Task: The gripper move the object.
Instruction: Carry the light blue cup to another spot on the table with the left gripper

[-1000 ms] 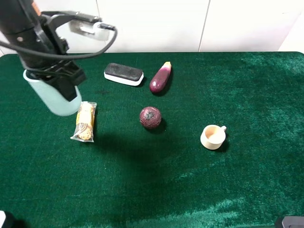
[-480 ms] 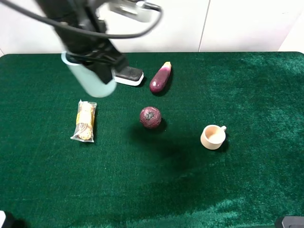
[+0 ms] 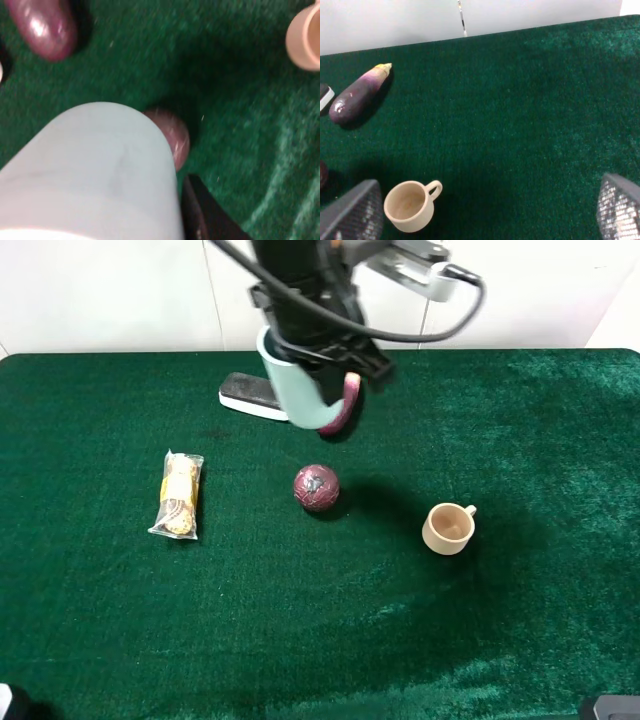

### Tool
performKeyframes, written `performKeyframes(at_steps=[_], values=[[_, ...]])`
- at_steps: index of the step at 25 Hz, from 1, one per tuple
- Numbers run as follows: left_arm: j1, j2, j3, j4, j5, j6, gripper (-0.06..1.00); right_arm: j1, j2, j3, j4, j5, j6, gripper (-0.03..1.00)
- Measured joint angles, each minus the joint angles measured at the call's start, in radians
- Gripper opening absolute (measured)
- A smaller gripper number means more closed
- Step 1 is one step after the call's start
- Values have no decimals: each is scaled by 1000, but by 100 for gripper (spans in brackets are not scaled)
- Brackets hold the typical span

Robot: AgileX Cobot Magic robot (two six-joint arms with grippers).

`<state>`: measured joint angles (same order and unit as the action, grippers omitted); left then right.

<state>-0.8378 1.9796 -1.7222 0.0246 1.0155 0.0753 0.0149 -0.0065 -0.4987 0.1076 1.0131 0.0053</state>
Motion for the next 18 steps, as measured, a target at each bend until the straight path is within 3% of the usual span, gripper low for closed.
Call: performKeyframes(at_steps=[7, 18], values=[[-50, 112, -109, -1, -6, 1, 8, 0, 0, 0, 0, 0, 0, 65], [-98, 217, -120, -12, -120, 5, 8, 0, 0, 0, 0, 0, 0, 65]])
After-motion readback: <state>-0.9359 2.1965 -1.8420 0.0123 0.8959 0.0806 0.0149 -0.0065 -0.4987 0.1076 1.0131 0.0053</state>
